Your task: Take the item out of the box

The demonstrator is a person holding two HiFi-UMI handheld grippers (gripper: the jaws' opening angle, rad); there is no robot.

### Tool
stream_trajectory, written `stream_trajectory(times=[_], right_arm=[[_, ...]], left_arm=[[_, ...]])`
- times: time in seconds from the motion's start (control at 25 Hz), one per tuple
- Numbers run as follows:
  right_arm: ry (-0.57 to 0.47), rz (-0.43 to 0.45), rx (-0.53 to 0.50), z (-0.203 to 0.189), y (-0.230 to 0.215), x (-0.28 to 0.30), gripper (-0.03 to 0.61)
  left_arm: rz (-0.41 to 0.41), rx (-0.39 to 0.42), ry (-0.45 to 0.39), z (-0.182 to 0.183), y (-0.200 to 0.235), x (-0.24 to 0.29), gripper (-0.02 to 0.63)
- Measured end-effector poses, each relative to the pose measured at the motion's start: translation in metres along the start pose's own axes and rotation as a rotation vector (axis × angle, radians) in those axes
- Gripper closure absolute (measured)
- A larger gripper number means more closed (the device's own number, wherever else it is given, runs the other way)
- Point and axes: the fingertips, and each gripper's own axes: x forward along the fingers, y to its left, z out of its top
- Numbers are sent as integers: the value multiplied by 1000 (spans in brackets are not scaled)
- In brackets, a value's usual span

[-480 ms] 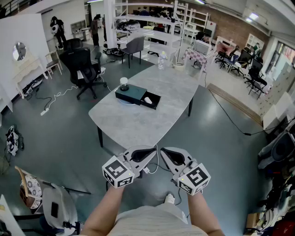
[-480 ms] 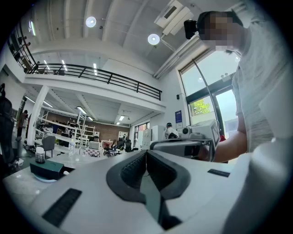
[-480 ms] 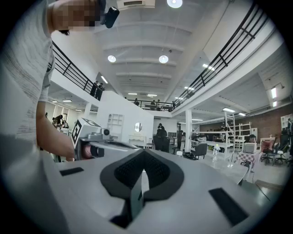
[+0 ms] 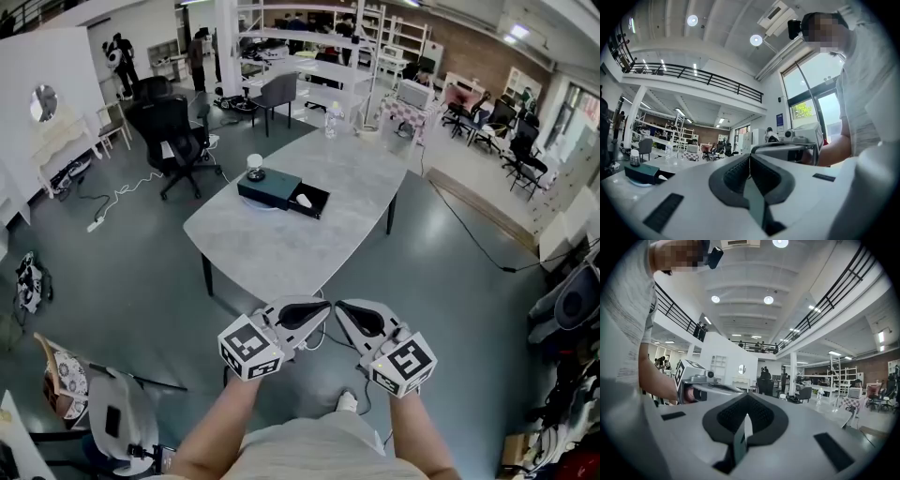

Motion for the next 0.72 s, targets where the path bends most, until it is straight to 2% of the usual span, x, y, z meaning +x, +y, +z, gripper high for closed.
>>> stream_trajectory(times=[0.16,0.44,0.72], right_arm=[[4,10,-15,-1,1,-4,561],[-61,14,25,1,-7,-8,560],[-42,-4,13,-11,-8,-7,560]], left_arm=[[-1,-8,2,-1,-4,4,594],[-6,-11,12,-6,-6,9,594],[10,-27,5,-14,0,7,594]])
